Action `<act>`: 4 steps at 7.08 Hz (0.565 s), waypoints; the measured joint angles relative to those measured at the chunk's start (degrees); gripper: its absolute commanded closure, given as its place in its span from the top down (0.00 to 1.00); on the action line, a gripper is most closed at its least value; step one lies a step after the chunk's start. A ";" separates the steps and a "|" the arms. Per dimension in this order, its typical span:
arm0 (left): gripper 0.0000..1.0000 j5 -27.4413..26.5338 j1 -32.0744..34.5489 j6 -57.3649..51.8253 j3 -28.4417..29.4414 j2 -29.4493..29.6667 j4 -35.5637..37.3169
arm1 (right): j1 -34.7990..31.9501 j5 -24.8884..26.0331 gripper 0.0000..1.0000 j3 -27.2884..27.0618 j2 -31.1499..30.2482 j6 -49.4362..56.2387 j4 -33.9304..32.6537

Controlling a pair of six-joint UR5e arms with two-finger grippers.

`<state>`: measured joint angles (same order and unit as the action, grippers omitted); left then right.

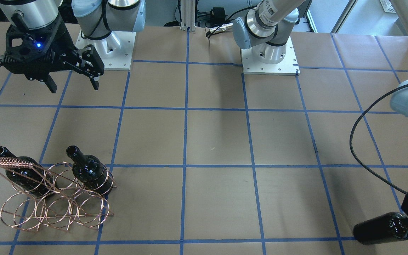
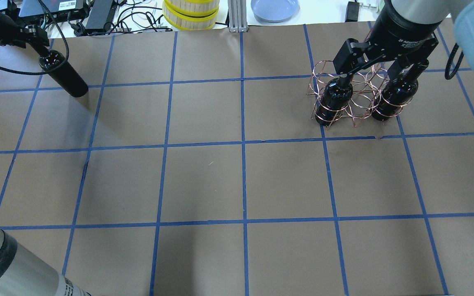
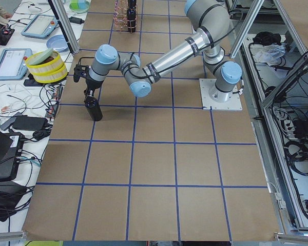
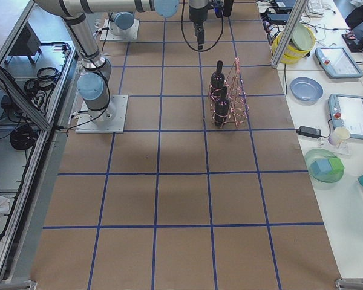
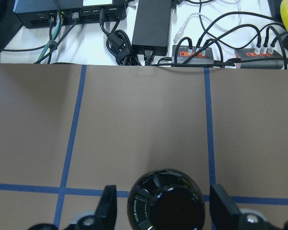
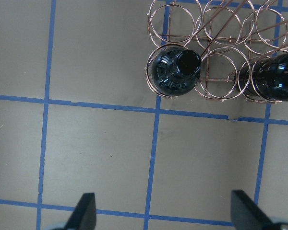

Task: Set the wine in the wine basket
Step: 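Lower the left gripper and close it around the bottle neck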

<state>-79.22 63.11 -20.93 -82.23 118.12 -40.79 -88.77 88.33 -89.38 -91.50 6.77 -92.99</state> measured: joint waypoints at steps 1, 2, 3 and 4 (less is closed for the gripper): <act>0.53 0.53 0.00 0.04 -0.02 0.00 0.01 | 0.00 0.00 1.00 0.00 0.00 0.00 0.00; 0.41 0.95 0.00 0.03 -0.03 0.00 0.01 | 0.00 0.00 1.00 -0.03 0.00 0.00 0.00; 0.33 1.13 0.00 0.02 -0.06 -0.01 0.01 | 0.00 0.00 1.00 -0.04 0.00 0.00 0.00; 0.30 1.16 0.00 0.02 -0.07 -0.05 0.01 | 0.00 0.00 1.00 -0.02 0.00 0.00 0.00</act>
<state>-78.06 63.10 -20.92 -82.31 118.07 -40.78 -88.77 88.33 -89.41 -91.49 6.77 -92.99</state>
